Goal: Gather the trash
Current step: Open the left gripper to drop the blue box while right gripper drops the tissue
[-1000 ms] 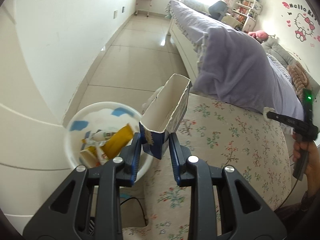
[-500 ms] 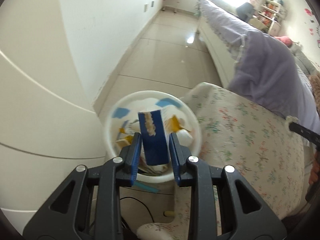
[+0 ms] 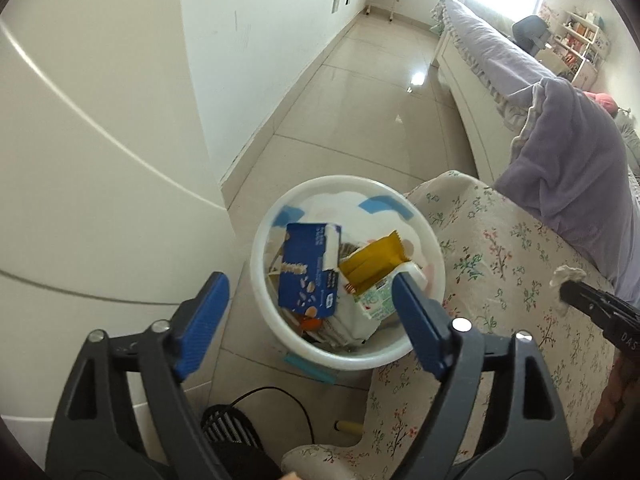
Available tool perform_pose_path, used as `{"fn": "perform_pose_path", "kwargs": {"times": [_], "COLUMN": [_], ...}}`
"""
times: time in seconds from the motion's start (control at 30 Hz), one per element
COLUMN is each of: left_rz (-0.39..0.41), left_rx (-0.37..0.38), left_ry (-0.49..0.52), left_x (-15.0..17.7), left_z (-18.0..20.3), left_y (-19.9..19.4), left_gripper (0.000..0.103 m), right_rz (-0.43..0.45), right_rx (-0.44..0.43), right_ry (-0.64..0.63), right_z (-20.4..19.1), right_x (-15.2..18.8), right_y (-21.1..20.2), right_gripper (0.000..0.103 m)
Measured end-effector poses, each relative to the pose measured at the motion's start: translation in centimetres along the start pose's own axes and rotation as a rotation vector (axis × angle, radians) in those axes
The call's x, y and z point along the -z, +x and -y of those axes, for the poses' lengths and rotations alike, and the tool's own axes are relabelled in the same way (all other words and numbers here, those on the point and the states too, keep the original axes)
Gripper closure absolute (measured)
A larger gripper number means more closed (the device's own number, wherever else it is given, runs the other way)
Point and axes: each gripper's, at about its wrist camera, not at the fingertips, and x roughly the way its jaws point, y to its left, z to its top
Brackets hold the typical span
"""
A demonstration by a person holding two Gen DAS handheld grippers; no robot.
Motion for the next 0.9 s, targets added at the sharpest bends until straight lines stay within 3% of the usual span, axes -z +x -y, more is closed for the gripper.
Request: {"fn": "perform_pose_path", "kwargs": {"times": [0.2,0.53,0.63,0.67,0.73,0.77,0.8,0.9], "left_rz": [-0.013,-0.008,-0.011,-0.012,-0.013,-0.013,-0.012,-0.007], "left_rx": [-0.080,-0.102,-0.098,-0.097,-0.093,-0.092,-0.090,-0.084], "left_ry": [0.031,0.038,0.036,0.036,0.038,0.039,0.040,0.038], "left_x": [0.5,0.8,0.8,0.8,0.9,1.0,1.0,1.2], "left_z": [-0.8,-2.2,-2.5,-2.6,-2.7,-2.8,-2.9,-3.3], "left_y": [-0.5,-1.3,-1.3,-1.3,-1.4,-1.4,-1.5,-1.9], "left_gripper": [0.005,0.003,0.003,0.003,0.003,0.003,0.003,0.003], "right_rz": [-0.026,-0.038,0.006,0.008,-0.004,-0.003,0.017,0.041], "right_rx": [-0.045,-0.094,-0.158,-0.179,-0.185,-0.187,-0.191,-0.175], "right_ry": [-0.020,0.028,0.061,0.075,0.100,0.107,0.110,0.085], "right_z": [-3.0,-4.6,-4.3,-4.1,-4.0,-4.0,-4.0,-4.5], "right_x": [-0.8,-1.9,-2.4,-2.6,-2.9,-2.9,-2.9,-2.9], "right_y": [2.9,6.5,6.6,6.6,7.0,7.0,6.5,5.4], "right_gripper": [0.089,0.088,0.086,0.082,0.063,0.043,0.035,0.035]}}
